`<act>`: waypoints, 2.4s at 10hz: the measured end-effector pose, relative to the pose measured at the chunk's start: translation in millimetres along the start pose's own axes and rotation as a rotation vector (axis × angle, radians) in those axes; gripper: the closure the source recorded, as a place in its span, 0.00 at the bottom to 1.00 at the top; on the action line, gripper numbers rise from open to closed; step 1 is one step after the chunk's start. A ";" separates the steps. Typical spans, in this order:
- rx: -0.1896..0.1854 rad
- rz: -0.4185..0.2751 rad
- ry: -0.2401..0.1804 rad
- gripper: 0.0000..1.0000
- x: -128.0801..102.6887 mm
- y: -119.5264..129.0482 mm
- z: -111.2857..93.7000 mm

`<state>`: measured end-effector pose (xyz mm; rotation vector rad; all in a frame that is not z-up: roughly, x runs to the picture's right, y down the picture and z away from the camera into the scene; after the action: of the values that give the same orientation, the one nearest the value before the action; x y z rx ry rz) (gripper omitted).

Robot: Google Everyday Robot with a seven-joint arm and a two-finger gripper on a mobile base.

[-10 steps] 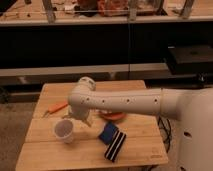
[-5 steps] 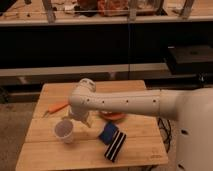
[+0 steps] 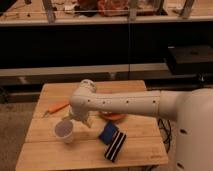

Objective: Pick up the ceramic cup

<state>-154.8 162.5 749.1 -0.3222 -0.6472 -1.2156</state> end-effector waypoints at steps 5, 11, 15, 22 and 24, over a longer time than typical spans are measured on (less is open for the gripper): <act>-0.034 -0.028 -0.022 0.20 -0.5 -1.7 0.4; -0.072 -0.253 -0.133 0.20 -12.4 -10.2 6.0; -0.064 -0.307 -0.138 0.20 -11.8 -10.1 9.4; -0.064 -0.290 -0.131 0.20 -8.0 -10.3 14.5; -0.063 -0.269 -0.130 0.20 -6.9 -10.3 16.4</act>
<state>-170.5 173.4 756.5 -0.3783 -0.7839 -1.4835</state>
